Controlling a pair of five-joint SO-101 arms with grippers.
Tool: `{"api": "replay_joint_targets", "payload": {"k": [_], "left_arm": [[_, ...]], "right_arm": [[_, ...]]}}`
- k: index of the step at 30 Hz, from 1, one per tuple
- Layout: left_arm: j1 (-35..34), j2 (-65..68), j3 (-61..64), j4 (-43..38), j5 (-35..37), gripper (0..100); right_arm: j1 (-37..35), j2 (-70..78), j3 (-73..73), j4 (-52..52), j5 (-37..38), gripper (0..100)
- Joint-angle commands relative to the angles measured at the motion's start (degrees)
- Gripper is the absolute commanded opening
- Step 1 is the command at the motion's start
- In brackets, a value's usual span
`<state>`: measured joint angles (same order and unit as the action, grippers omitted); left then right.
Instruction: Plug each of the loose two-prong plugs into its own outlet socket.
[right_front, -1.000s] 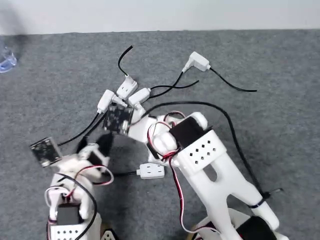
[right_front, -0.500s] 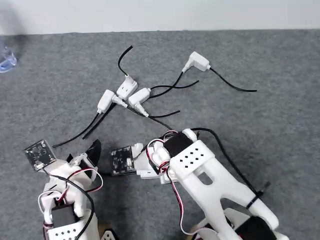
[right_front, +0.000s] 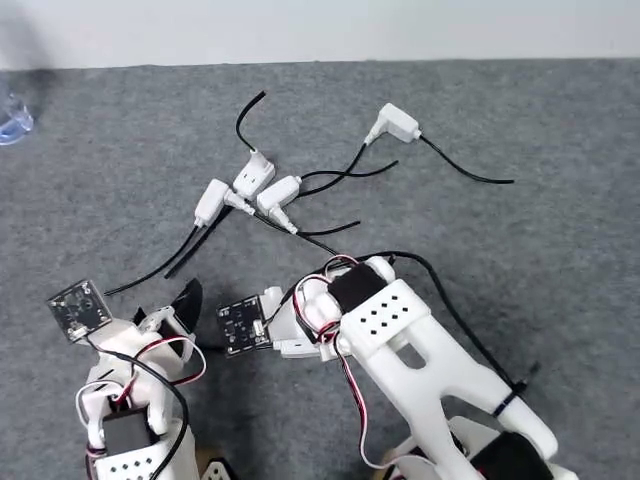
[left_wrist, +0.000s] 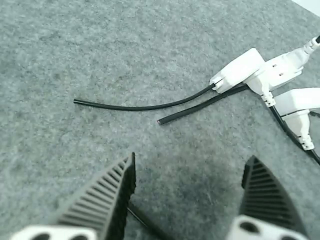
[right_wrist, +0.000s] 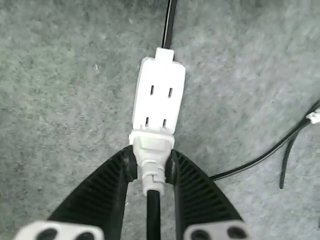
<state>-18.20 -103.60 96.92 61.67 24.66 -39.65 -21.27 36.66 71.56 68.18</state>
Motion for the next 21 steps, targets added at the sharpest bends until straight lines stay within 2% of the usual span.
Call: {"api": "replay_joint_targets", "payload": {"k": [1, 21], "left_arm": [[-0.26, -0.62, -0.57, 0.44, -0.62, 33], [-0.26, -0.62, -0.57, 0.44, -0.62, 33]], "right_arm": [[0.66, 2.86, -0.88, -1.27, 0.88, 0.8], [2.15, 6.81, -3.25, -5.23, 1.93, 0.8]]}}
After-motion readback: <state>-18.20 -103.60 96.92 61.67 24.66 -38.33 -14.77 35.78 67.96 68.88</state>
